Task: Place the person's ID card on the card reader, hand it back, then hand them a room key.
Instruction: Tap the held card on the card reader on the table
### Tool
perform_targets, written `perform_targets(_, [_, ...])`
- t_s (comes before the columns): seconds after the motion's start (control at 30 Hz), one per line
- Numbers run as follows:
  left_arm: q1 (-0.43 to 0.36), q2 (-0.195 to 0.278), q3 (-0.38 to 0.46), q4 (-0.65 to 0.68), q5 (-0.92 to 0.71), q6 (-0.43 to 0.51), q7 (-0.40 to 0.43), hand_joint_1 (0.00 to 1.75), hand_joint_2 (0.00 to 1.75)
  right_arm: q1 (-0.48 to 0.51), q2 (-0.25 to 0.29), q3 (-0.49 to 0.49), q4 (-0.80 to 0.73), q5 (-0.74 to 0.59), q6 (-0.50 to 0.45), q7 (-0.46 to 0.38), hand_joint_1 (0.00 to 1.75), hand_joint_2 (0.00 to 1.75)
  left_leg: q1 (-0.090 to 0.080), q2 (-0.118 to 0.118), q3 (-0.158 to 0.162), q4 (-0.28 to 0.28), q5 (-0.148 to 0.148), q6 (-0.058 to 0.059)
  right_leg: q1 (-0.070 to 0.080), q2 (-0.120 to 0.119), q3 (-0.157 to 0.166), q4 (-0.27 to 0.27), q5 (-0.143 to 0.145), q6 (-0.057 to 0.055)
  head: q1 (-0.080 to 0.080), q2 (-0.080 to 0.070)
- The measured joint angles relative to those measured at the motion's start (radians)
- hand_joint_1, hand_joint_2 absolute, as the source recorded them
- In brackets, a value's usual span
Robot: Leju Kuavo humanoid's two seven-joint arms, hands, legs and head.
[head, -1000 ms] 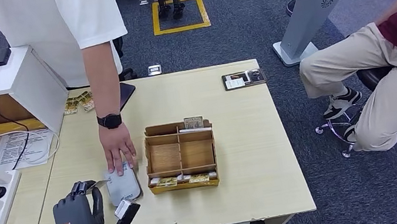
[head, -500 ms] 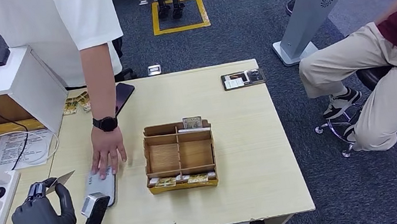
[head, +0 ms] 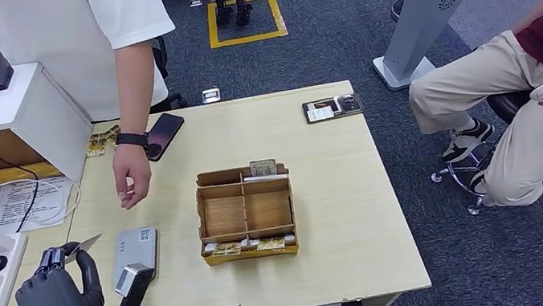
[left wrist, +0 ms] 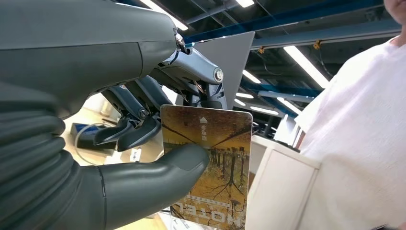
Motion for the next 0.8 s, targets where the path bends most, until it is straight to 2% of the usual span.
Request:
perform_targets(0.27, [0.0,0.01,-0.021,0.064,-0.113,-0.002,0.165,1.75,1.75,0.0,0.0,0.007,0.001,-0.009,0.001,0.0,0.0,1.75,0.0,0.0,0.0,0.0,0.0,0.0,0.0,0.0,0.0,0.0,0.0,0.0,0.0,0.0])
perform_targets(0.5, [-0.005,0.058,-0.125,0.186,-0.15,-0.002,0.316,1.75,1.75,0.0,0.0,0.014,0.003,-0.01,0.002,0.0,0.0,1.75,0.0,0.0,0.0,0.0,0.0,0.0,0.0,0.0,0.0,0.0,0.0,0.0,0.0,0.0])
perform_targets(0.8, [-0.027,0.108,-0.228,0.335,-0.16,-0.002,0.371,1.75,1.75,0.0,0.0,0.026,0.004,-0.012,0.002,0.0,0.0,1.75,0.0,0.0,0.0,0.0,0.0,0.0,0.0,0.0,0.0,0.0,0.0,0.0,0.0,0.0])
